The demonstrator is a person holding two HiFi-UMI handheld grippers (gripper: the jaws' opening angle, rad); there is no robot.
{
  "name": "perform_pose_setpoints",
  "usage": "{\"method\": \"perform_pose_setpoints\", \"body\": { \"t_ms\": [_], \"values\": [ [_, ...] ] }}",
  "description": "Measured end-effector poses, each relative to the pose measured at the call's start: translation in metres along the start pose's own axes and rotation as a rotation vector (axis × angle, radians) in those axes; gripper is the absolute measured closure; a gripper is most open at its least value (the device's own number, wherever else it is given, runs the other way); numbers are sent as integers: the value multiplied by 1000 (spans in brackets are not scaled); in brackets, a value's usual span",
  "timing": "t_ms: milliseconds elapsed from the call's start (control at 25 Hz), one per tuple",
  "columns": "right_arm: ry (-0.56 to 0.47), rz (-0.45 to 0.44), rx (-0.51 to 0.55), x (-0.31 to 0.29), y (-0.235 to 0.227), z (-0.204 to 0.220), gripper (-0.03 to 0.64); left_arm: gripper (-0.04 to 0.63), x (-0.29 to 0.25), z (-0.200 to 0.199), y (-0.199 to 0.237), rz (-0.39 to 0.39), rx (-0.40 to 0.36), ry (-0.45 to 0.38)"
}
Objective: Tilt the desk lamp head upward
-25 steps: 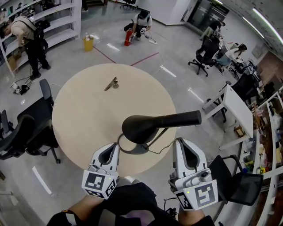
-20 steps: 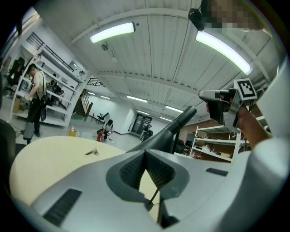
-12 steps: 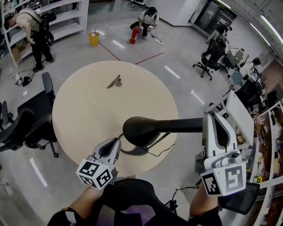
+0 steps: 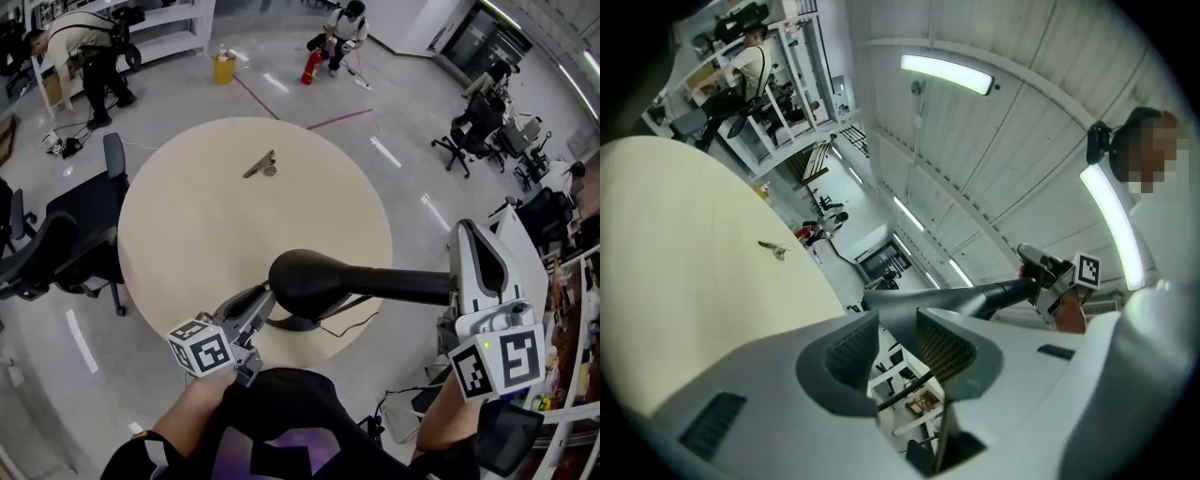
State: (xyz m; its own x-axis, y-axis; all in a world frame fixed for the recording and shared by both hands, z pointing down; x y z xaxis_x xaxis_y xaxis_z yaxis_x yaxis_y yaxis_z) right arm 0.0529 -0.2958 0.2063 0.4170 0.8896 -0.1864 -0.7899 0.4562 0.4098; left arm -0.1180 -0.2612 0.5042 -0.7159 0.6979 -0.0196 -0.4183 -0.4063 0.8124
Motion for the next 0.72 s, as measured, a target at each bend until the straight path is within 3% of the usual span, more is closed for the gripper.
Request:
{"method": "perform_pose_setpoints", "body": {
  "t_ms": [200, 720],
  "values": [
    [26, -55, -7, -9, 1, 3, 600, 440, -11, 4, 7, 54, 57, 13],
    [146, -99, 23, -21, 4, 26, 600, 423, -18, 5, 10, 208, 162, 37]
  ]
}}
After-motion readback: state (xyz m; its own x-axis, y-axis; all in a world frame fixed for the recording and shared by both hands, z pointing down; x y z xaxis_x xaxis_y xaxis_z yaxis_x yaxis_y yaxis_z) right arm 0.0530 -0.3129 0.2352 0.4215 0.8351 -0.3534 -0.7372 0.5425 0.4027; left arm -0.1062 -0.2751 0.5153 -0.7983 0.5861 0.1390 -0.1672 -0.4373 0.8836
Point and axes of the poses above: the fingertips, and each gripper's own axes: x backward along the fingers, y to its left, z out of its underside, the point moved 1 cm from there along x, backward along the fingers, and after that the axes turned 9 degrees about y, right-handed, at the moved point
